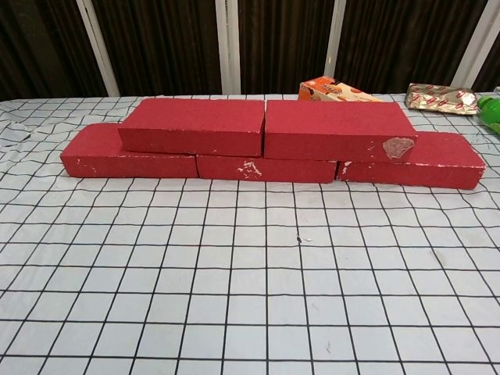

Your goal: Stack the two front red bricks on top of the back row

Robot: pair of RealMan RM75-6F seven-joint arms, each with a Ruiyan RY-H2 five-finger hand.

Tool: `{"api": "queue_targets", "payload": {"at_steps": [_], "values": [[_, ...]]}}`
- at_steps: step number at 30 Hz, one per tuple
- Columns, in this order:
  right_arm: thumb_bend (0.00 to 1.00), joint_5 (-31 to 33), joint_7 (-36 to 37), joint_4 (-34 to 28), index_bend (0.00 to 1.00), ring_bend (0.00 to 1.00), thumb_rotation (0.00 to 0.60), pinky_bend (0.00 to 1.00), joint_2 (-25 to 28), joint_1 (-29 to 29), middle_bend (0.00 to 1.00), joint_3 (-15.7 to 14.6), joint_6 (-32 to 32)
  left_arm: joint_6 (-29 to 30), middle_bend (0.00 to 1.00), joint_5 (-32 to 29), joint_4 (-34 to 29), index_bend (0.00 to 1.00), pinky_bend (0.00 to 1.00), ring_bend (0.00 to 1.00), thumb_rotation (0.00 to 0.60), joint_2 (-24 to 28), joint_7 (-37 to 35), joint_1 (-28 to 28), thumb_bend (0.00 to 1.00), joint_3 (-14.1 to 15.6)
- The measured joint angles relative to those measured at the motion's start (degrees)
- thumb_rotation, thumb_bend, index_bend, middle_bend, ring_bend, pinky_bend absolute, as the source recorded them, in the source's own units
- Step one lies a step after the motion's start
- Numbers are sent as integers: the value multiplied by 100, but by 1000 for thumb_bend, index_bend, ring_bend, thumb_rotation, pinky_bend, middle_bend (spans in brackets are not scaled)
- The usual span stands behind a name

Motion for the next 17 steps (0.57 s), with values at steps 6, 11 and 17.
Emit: {"api": "queue_targets", "payload": {"at_steps": [6,11,17], "values": [[171,-133,-6,42,0,0,600,0,-32,-2,0,-31,58,757,4,623,1069,60,93,0,600,-587,-534,1357,73,133],[172,-351,47,126,0,0,600,0,-57,-4,0,-74,153,890,8,952,1369,62,113,0,600,-787,-541,1700,74,-11],[171,-392,57,111,0,0,600,0,-51,-27,0,-105,199,786,23,1135,1380,66,114,0,600,-841,-219,1942,74,-285]]}}
